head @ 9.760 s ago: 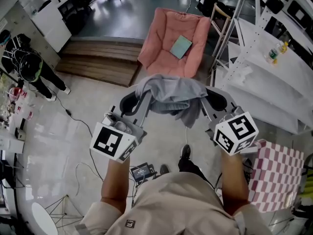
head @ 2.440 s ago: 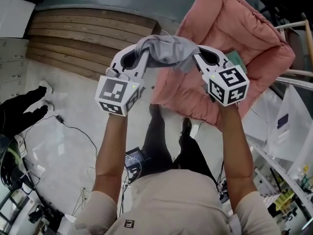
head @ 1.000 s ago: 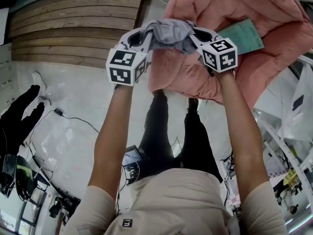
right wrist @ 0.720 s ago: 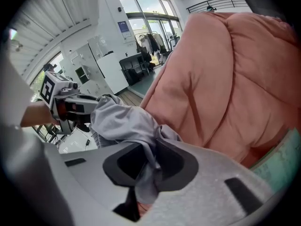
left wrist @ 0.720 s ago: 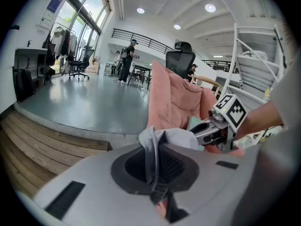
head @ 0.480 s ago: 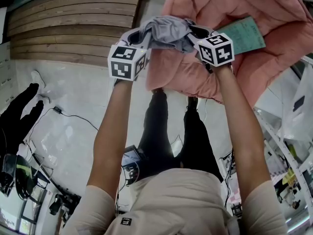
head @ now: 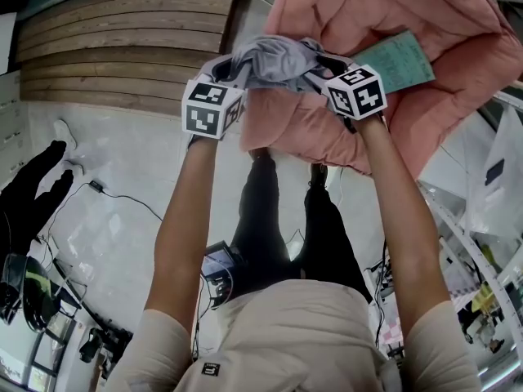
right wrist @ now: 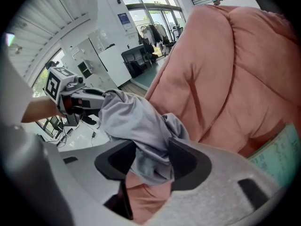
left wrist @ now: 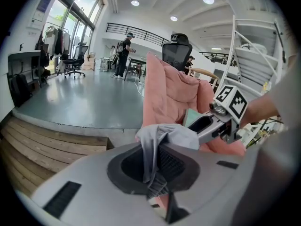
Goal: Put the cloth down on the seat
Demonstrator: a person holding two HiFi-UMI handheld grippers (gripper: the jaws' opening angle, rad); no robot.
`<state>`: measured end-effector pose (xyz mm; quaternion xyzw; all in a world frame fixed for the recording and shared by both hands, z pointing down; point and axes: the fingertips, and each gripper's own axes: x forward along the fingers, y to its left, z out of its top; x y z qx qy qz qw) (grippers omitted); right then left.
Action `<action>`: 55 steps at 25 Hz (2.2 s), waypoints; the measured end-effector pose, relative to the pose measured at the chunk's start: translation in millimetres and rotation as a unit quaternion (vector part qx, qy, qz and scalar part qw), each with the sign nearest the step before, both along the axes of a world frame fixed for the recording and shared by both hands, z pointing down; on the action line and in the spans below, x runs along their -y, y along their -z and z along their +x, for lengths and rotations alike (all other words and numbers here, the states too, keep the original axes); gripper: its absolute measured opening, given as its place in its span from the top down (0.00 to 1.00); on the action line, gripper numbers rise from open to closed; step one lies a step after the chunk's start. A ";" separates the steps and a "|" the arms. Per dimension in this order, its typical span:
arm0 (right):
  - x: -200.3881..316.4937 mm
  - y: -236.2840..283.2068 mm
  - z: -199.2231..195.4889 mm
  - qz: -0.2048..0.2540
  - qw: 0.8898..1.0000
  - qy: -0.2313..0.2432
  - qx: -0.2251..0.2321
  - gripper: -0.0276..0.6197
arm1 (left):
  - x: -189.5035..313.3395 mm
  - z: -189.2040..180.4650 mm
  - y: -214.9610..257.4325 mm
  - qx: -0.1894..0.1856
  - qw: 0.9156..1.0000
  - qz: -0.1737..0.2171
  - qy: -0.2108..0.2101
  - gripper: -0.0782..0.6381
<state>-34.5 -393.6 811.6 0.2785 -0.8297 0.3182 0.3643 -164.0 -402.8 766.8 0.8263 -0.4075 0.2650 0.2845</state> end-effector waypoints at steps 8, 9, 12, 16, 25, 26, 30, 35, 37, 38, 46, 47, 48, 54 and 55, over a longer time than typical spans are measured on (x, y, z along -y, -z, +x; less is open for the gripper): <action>-36.5 24.2 16.3 -0.014 1.000 -0.001 -0.014 0.60 | -33.6 -7.6 23.5 0.011 1.000 -0.007 -0.006 0.83; -41.6 27.6 18.5 -0.018 1.000 0.000 -0.014 0.59 | -38.0 -8.3 26.6 0.012 1.000 -0.008 -0.005 0.81; -57.2 30.9 20.8 -0.037 0.999 0.008 -0.017 0.54 | -49.1 -9.5 33.7 0.013 1.000 -0.012 -0.005 0.79; -62.0 32.5 23.3 -0.041 0.999 0.010 -0.026 0.52 | -58.0 -4.2 36.3 0.020 0.999 -0.021 -0.024 0.72; -86.1 29.2 46.7 -0.068 0.994 0.013 -0.087 0.46 | -75.5 -4.0 56.1 0.052 0.998 0.003 -0.030 0.68; -88.8 28.9 49.8 -0.073 0.993 0.013 -0.094 0.45 | -77.8 -5.5 58.6 0.053 0.998 0.005 -0.027 0.68; -94.8 31.9 58.2 -0.087 0.991 0.013 -0.104 0.45 | -84.3 -9.1 72.1 0.052 0.998 0.012 -0.018 0.68; -97.5 49.3 72.2 -0.077 0.992 0.006 -0.103 0.46 | -91.0 -8.0 95.5 0.051 0.998 0.030 -0.004 0.68; -97.5 58.9 76.3 -0.069 0.993 0.005 -0.099 0.46 | -94.6 -4.6 106.6 0.049 0.998 0.036 -0.002 0.68; -96.7 64.9 77.5 -0.064 0.993 0.004 -0.096 0.46 | -96.6 -2.1 113.7 0.046 0.998 0.037 -0.001 0.68; -99.4 127.8 81.4 -0.021 0.998 -0.018 -0.056 0.48 | -113.9 4.5 170.4 0.034 0.998 0.061 0.005 0.68; -101.6 136.0 83.9 -0.016 0.998 -0.022 -0.051 0.49 | -116.8 5.9 177.5 0.034 0.997 0.066 0.005 0.68; -103.3 144.6 86.9 -0.009 0.999 -0.026 -0.047 0.49 | -118.9 7.3 185.0 0.033 0.997 0.072 0.006 0.68; -103.1 210.3 108.4 0.051 0.997 -0.066 -0.007 0.63 | -125.4 13.0 244.5 0.026 0.991 0.128 0.021 0.70; -102.4 225.5 110.2 0.065 0.995 -0.072 0.004 0.69 | -126.2 11.2 255.8 0.026 0.989 0.140 0.026 0.72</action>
